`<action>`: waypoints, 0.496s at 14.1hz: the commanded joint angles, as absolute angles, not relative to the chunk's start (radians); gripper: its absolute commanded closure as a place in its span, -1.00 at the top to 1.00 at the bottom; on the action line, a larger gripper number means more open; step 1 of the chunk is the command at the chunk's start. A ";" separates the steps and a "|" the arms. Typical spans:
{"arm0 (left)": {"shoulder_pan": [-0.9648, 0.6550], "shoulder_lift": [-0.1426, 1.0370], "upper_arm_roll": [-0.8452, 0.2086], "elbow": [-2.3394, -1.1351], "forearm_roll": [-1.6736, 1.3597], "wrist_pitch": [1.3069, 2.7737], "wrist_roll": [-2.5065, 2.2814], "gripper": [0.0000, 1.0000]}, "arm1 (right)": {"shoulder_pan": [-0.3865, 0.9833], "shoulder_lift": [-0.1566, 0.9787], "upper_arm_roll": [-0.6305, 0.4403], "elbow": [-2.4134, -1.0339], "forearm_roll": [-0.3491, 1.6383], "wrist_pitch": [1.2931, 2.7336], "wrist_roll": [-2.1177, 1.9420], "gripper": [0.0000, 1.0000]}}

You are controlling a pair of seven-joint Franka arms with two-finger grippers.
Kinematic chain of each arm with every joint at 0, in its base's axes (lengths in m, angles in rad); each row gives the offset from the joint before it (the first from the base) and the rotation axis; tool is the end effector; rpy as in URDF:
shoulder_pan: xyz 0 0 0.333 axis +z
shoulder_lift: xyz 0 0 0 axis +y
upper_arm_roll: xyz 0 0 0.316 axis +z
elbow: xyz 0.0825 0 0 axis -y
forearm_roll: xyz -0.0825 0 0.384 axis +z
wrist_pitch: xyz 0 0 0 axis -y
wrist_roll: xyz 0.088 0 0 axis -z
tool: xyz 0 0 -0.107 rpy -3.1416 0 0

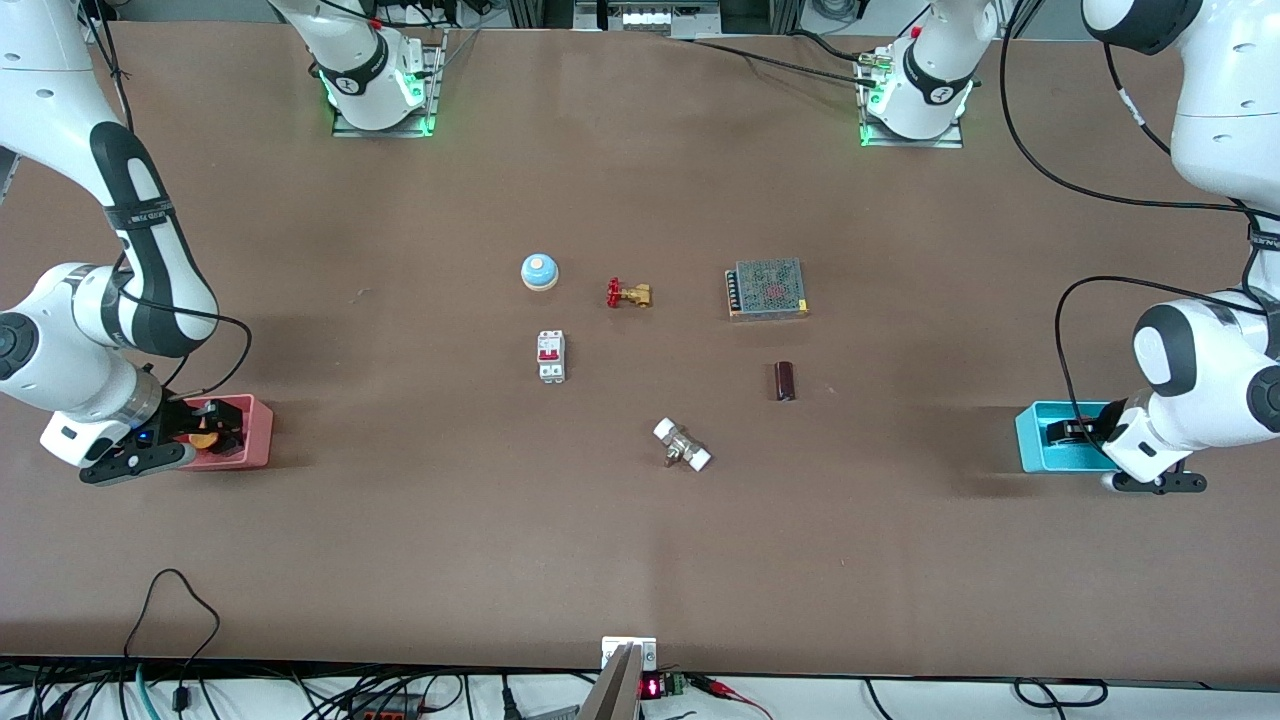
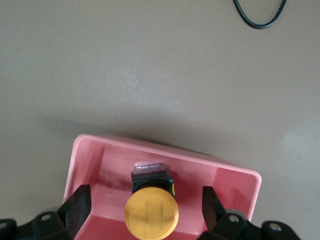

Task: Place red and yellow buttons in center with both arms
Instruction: 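Close the right gripper on the yellow button while the left gripper grasps the red button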

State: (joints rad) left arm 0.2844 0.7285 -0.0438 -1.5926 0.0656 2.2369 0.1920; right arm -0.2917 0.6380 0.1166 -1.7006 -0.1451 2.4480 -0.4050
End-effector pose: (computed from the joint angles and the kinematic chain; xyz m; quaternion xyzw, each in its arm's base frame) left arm 0.6667 0.1694 0.1987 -0.9991 -0.0079 0.0428 0.0010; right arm 0.6754 -0.1287 0.2361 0.9863 0.1538 0.0509 0.0314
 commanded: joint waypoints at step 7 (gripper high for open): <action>0.278 0.600 -0.049 -1.568 0.086 2.172 0.242 -0.36 | -0.305 0.644 0.123 -1.704 -0.144 2.470 -0.463 0.19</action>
State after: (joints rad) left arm 0.2827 0.6736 -0.0448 -1.5775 0.0670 2.2258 0.2123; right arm -0.2950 0.6390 0.1166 -1.7007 -0.1451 2.4545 -0.4314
